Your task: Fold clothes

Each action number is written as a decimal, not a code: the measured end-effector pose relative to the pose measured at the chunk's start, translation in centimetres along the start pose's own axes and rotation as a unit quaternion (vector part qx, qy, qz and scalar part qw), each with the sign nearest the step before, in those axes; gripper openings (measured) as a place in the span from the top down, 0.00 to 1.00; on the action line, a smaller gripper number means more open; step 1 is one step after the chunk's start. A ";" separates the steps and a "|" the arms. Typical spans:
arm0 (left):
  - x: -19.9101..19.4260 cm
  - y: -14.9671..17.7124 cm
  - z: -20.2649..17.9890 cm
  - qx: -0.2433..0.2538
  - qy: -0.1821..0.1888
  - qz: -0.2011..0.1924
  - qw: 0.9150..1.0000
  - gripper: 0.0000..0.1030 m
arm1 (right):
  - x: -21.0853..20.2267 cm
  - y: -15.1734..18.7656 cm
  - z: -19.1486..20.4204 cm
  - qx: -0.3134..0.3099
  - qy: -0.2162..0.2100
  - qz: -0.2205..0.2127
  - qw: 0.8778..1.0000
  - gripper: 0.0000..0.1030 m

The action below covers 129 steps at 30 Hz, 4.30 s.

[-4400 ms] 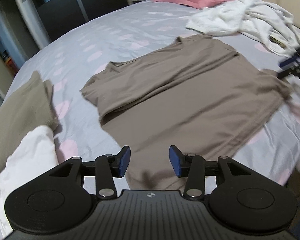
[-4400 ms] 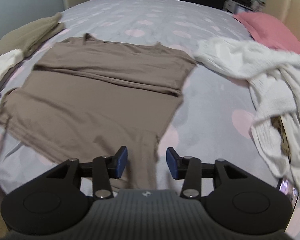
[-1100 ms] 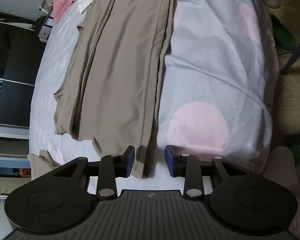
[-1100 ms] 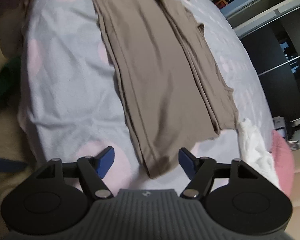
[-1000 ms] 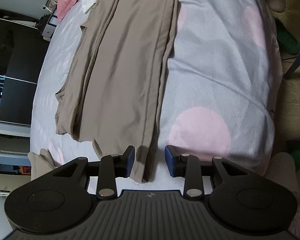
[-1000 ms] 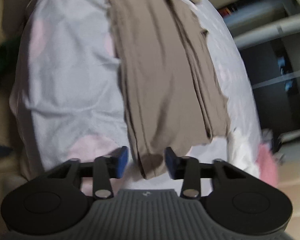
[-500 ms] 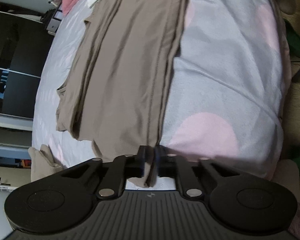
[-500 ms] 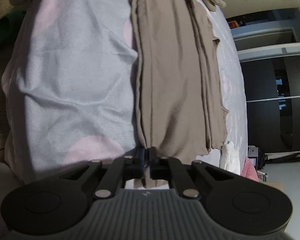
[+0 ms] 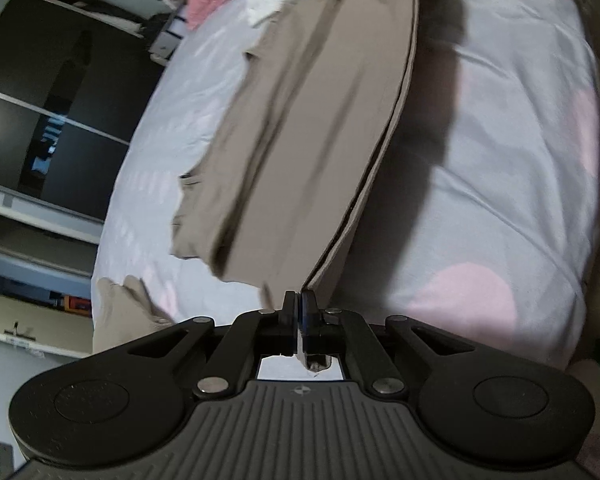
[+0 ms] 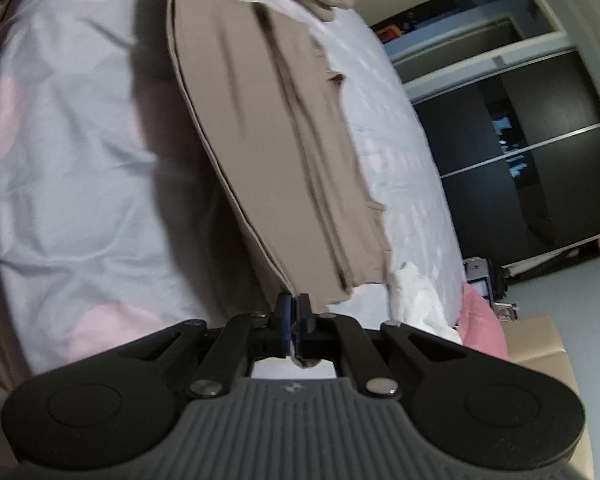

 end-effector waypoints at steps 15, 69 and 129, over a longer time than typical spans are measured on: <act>-1.9 -5.5 14.9 -0.167 -0.022 -0.064 0.984 1.00 | 1.4 -3.5 -13.3 0.112 0.050 -0.014 0.992 1.00; 6.8 -7.0 21.2 -0.228 -0.038 -0.016 0.973 1.00 | 10.4 1.2 -21.4 0.479 -0.073 0.007 0.875 0.96; 8.8 -0.7 13.8 -0.350 0.121 0.033 0.928 0.61 | 14.4 3.5 -11.0 0.527 -0.222 0.106 0.813 0.50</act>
Point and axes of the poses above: each gripper's, at about its wrist camera, not at the fingertips, and x roughly the way its jaws point, z to its left, y to its underside, the point moved 7 cm from there along x, roughly the way its jaws point, and after that the axes turned 1 degree about y, right-handed, at the moved point
